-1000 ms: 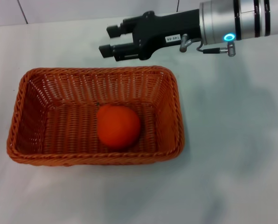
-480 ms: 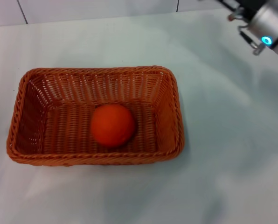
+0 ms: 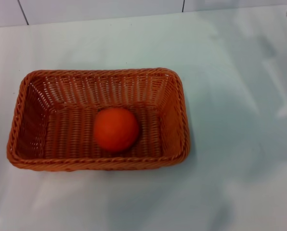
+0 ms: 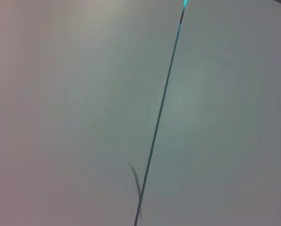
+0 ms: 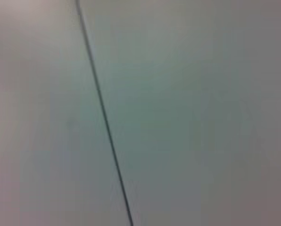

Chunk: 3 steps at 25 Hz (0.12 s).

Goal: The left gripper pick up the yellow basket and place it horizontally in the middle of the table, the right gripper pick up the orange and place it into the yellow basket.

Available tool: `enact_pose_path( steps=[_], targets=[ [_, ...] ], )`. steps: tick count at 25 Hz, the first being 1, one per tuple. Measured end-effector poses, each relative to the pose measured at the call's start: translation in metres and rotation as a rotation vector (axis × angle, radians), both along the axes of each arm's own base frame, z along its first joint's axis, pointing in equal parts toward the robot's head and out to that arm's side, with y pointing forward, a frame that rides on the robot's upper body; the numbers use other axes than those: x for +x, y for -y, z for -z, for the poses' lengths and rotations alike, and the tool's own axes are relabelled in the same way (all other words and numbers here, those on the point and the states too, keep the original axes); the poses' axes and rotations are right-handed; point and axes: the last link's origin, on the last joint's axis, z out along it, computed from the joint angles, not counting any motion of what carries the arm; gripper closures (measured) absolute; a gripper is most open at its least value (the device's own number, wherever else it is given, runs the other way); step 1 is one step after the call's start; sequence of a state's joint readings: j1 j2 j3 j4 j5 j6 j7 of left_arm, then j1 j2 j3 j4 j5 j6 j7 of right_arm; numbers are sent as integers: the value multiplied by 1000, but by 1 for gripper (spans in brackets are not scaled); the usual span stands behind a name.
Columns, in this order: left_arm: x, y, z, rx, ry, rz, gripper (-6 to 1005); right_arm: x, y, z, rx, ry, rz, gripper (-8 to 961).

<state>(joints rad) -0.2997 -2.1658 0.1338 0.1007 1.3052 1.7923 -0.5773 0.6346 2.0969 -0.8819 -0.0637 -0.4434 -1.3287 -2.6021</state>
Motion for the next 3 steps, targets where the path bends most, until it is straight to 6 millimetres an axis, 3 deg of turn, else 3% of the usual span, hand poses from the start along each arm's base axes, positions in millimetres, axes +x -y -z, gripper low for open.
enact_pose_path(
  steps=[3],
  targets=[
    [0, 1, 2, 8, 0, -11, 479, 3, 0, 1, -4, -4, 17, 13]
  ],
)
